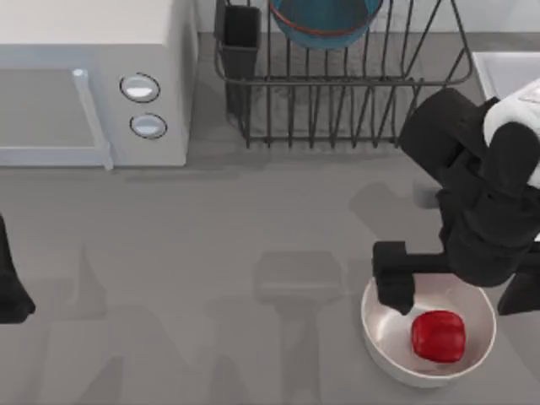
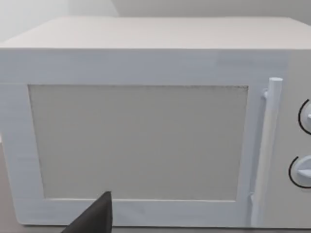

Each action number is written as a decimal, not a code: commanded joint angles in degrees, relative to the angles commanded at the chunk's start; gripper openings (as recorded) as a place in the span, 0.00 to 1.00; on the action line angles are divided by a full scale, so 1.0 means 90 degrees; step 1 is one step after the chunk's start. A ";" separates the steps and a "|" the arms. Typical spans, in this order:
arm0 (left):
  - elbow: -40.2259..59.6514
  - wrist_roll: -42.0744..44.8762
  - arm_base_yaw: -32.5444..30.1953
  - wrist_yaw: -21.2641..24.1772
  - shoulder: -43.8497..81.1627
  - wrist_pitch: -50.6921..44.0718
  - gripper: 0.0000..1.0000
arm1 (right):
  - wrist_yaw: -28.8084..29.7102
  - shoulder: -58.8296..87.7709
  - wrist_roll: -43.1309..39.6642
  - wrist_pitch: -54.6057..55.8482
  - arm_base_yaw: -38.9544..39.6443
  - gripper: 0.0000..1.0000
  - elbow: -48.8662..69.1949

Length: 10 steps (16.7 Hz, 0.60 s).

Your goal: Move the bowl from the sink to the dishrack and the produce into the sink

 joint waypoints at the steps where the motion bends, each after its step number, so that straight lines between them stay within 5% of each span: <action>1: 0.0000 0.0000 0.0000 0.0000 0.0000 0.0000 1.00 | 0.0002 0.0040 0.0002 0.0082 -0.0001 1.00 -0.0053; 10: 0.0000 0.0000 0.0000 0.0000 0.0000 0.0000 1.00 | -0.0005 0.1178 0.0037 0.2638 0.0024 1.00 -0.1407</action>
